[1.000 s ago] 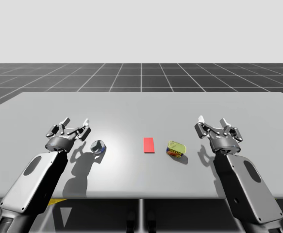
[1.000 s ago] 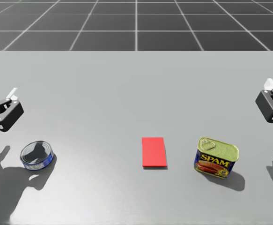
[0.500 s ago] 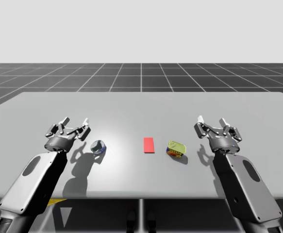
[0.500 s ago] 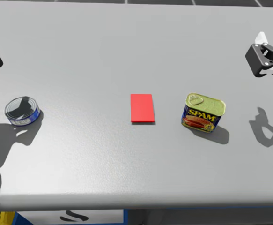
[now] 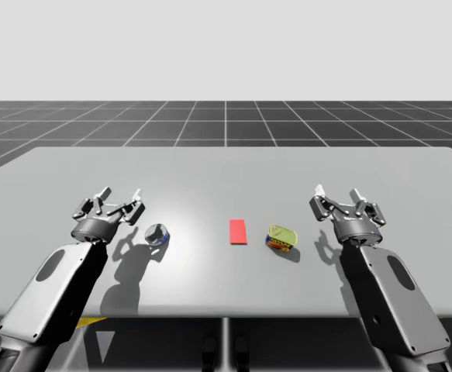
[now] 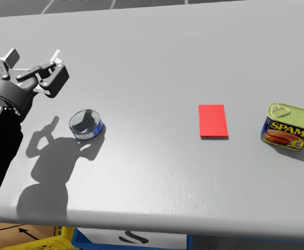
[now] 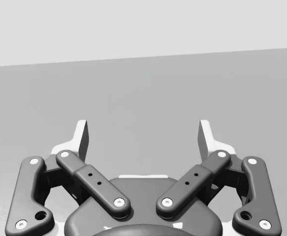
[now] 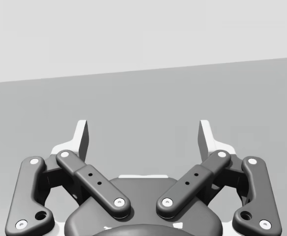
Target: Look at the card. If it is red, pick the object on the left. If it is green, pick the object on the right.
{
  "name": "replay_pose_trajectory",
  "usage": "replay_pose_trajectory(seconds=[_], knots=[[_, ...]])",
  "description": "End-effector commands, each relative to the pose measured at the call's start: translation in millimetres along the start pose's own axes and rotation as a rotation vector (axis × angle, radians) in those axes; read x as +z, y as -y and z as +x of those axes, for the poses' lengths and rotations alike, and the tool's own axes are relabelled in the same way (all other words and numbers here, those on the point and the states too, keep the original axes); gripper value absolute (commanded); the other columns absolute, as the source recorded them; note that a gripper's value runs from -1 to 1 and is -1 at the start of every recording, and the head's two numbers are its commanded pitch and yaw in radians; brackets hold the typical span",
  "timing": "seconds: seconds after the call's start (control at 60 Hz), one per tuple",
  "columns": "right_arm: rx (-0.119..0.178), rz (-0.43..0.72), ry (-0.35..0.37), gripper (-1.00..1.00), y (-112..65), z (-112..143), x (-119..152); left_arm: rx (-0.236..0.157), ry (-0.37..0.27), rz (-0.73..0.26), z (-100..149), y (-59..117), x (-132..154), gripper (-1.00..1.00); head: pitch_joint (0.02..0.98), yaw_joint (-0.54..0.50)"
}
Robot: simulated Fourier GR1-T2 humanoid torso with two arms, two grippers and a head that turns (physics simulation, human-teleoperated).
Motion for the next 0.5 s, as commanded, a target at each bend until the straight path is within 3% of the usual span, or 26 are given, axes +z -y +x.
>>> replay_pose_trajectory(seconds=[0.017,0.25,0.5], knots=[[0.002,0.003,-0.001,-1.00,-1.8,-0.7,0.7,-0.001,-0.002,-0.001,-0.7,0.2,-0.4,-1.00,0.872,0.22],[0.002,0.006,-0.006,-1.00,-4.1,-3.1,0.7,-0.002,0.002,-0.005,0.5,1.3,0.8,-1.00,0.874,0.34],[0.000,0.004,-0.005,-1.00,-3.5,-2.8,0.9,0.019,0.006,-0.028,5.9,9.6,5.3,-1.00,0.868,0.36]])
